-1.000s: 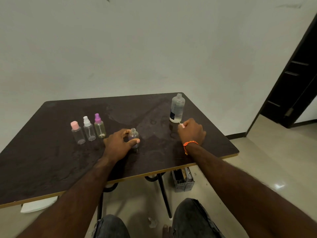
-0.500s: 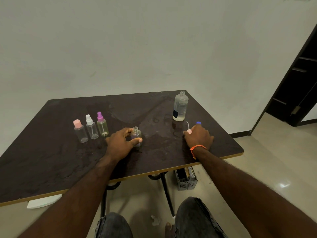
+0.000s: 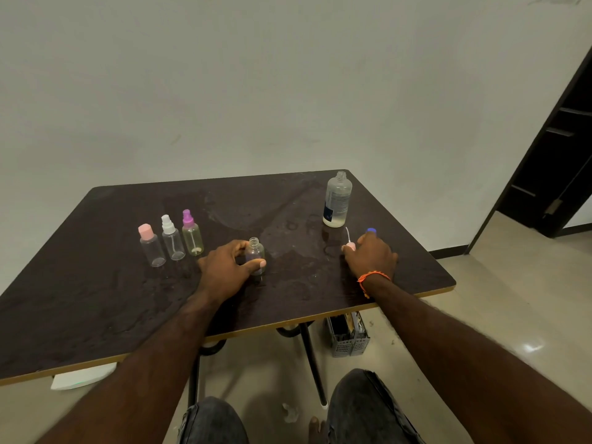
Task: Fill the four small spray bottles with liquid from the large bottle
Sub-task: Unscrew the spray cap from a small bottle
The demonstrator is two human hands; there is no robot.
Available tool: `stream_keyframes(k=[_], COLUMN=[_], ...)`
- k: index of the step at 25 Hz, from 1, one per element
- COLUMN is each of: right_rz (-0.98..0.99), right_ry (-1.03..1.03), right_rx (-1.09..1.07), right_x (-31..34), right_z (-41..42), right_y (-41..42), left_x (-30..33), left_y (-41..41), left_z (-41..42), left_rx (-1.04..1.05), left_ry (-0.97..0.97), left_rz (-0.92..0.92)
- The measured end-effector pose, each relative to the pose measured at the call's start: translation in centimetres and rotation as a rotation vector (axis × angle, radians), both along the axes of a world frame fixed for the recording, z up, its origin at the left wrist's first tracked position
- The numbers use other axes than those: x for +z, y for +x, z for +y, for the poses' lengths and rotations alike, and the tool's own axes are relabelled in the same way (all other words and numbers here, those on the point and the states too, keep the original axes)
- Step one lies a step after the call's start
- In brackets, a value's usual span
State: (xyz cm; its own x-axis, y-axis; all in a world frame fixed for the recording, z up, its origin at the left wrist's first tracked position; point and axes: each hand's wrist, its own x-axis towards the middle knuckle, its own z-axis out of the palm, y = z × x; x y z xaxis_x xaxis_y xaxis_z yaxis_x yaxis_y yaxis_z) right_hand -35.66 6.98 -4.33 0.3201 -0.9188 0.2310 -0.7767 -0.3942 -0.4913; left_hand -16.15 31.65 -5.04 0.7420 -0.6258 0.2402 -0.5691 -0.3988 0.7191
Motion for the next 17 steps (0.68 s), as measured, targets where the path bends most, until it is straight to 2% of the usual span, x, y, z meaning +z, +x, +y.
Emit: stream_keyframes(k=[7, 17], right_rz=[0.041, 0.012], right_ry=[0.007, 0.047], right_rx=[0.005, -0.011], right_x=[0.15, 0.1], right_z=[0.62, 0.68], right_y=[0.18, 0.38], left_x=[0.43, 0.6], left_y=[-0.63, -0.92], left_z=[0.12, 0.27], left_rx=[0.04, 0.046], left_ry=[-0.003, 0.008], left_rz=[-0.065, -0.034])
